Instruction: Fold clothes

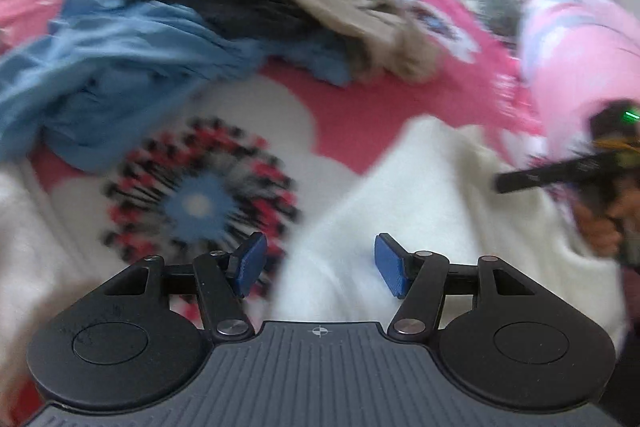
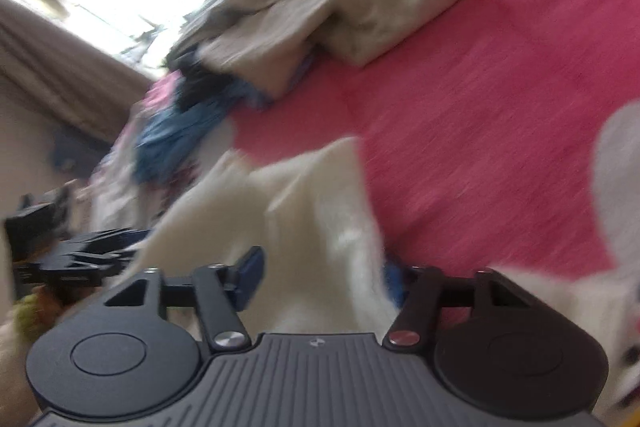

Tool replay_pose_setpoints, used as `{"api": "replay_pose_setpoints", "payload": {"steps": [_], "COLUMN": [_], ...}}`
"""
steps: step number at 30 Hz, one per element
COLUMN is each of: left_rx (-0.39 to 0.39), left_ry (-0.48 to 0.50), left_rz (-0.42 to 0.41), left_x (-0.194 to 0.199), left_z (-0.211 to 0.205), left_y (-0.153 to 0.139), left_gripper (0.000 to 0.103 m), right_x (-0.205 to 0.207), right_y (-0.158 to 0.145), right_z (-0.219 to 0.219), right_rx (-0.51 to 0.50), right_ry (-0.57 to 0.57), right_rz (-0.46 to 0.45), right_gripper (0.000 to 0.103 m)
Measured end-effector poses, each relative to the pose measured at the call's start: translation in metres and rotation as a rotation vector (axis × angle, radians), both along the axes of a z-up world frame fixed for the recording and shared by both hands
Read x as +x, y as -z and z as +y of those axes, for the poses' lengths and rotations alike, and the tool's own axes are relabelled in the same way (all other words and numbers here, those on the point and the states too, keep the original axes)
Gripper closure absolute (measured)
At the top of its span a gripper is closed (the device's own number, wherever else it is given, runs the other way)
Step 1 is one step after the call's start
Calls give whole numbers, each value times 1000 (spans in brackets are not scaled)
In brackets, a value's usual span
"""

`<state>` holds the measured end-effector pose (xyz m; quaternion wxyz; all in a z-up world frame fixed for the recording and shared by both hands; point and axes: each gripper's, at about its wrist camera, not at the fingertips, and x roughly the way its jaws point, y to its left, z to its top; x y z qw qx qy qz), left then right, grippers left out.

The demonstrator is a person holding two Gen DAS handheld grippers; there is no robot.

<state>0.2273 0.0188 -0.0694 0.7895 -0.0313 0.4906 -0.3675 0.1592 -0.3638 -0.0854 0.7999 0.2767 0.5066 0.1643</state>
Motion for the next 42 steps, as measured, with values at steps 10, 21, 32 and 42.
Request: {"api": "replay_pose_setpoints", "payload": {"steps": [10,21,32,42], "left_rx": [12,203,165,360], "left_ry": [64,43,-73,123], "left_rz": [6,-362,-564,-603], "left_x": [12,-62,-153,-245], "left_z": [-12,-40,0,18], "left_y": [13,-21,-96,-87], "left_gripper": [39,89,92,71], "right_x": [-2,-37,-140,-226], "right_y": [8,-34,-139,-163], "right_z": [3,52,104,152], "right_rx": [-5,-389,-687,-805], "right_ry": [-40,-80,-61,-215], "right_rz": [14,-126,-583,-769], "right_gripper": [51,94,95,95]}}
